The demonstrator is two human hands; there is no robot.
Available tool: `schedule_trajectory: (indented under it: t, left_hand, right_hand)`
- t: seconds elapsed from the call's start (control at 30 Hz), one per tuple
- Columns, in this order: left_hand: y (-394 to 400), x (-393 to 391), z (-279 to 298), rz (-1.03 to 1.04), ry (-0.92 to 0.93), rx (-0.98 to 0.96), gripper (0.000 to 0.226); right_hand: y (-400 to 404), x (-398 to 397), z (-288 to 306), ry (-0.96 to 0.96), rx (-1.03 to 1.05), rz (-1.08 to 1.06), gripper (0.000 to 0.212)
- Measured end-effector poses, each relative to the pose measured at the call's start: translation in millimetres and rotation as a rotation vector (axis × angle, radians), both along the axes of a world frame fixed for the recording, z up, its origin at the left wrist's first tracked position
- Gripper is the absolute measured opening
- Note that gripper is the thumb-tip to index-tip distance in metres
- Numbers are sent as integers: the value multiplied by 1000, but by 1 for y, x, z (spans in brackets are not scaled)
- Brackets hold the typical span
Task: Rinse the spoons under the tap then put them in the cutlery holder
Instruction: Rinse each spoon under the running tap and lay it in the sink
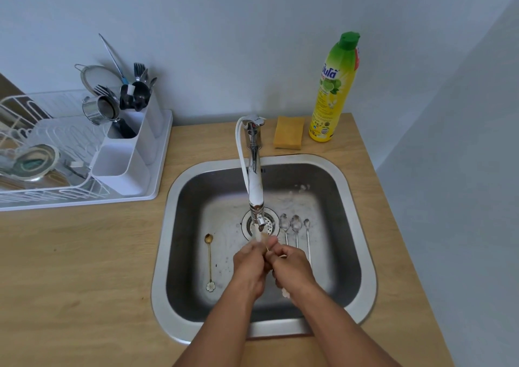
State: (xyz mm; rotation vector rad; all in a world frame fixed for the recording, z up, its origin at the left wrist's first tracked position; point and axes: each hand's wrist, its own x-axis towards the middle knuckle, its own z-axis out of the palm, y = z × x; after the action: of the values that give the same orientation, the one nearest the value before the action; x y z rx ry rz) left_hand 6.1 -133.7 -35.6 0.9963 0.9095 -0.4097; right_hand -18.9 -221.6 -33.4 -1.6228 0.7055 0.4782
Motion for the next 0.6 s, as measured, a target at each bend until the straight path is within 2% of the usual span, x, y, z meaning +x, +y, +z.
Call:
schedule_trajectory:
  t: [0.13, 0.3, 0.37, 0.47, 0.6]
  left_hand:
    - [1, 1, -3, -12, 12, 130, 3]
    - [2, 2, -6, -16, 21, 235, 20]
    - [5, 4, -6, -30, 31, 246, 34]
    - [11, 9, -3, -81, 55, 170, 41]
    - [17, 6, 0, -121, 42, 67, 38]
  right_hand:
    - [-2, -4, -2, 12, -20, -10, 22]
    - [-2, -4, -5, 29, 50, -47, 23]
    - [-2, -5, -6, 56, 117, -70, 23]
    - [-4, -8, -6, 84, 161, -56, 18]
    - [2, -7, -9, 56, 0, -8, 21]
